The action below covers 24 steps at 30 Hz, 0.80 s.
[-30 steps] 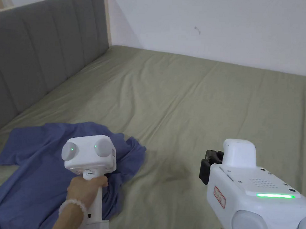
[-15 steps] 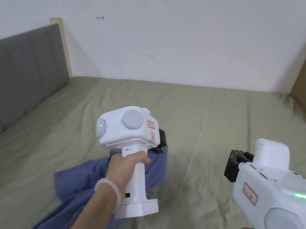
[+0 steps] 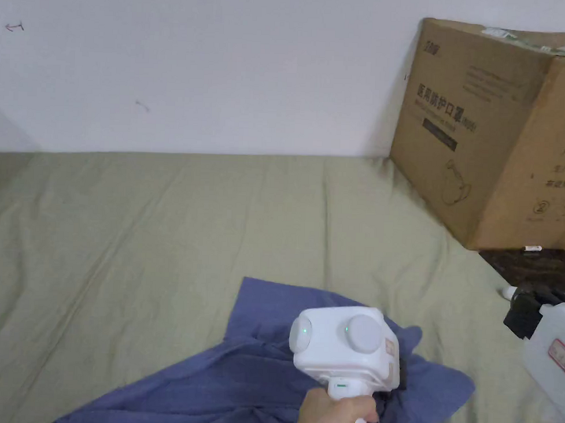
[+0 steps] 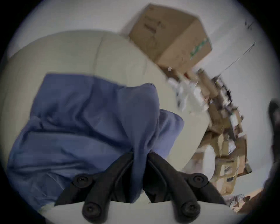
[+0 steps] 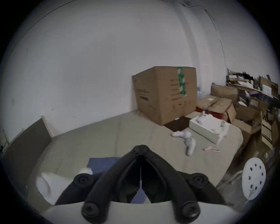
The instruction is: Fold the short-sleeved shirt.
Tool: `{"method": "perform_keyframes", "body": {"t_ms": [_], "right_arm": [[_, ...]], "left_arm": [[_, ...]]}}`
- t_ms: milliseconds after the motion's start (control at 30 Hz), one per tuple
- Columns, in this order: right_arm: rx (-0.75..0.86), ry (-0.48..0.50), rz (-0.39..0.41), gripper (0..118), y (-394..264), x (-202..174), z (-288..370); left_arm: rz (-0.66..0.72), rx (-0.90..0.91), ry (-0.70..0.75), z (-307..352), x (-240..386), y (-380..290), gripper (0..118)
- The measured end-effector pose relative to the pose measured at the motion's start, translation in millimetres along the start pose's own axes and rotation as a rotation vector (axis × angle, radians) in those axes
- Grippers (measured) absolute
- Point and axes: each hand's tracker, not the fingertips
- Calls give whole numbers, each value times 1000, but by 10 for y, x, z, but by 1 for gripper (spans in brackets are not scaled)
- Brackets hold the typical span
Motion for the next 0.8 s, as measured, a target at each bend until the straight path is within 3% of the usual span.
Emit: {"method": "perform_keyframes", "body": {"t_ms": [133, 167, 200, 267, 300, 333, 433, 467, 500, 533, 567, 667, 800], "right_arm": [[-34, -19, 9, 0, -104, 33, -55], [-40, -17, 22, 0, -129, 15, -66], [-47, -16, 35, 0, -151, -15, -79], [-65, 2, 44, 0, -184, -92, -105], [-73, 16, 42, 0, -199, -131, -112], [-76, 24, 41, 0, -211, -172, -113], [-84, 60, 55, 0, -230, -334, -110], [-86, 74, 66, 0, -242, -399, -104], [-88, 86, 75, 0, -259, -469, -101], [-91, 100, 82, 0, -274, -526, -102], [-98, 121, 88, 0, -300, -590, -99], [-125, 162, 103, 0, -419, -787, -107], [-185, 230, 165, 0, -573, -1081, -154]], "left_arm": [[15, -40, 10, -245, -141, -358, 3], [30, -39, 6, -238, -179, -367, 9], [59, -43, 6, -201, -210, -354, 23], [91, -51, -58, -65, -291, -284, 84], [90, -37, -68, 52, -304, -248, 103], [79, -3, -69, 179, -314, -217, 110], [34, 125, -18, 669, -455, -142, 106], [32, 157, -19, 849, -553, -145, 96], [55, 186, -15, 1020, -683, -188, 77], [72, 202, 4, 1161, -803, -233, 30], [101, 230, 38, 1284, -952, -315, 0], [146, 266, 188, 1535, -1435, -668, 0], [289, 239, 272, 1770, -2072, -1147, 0]]}}
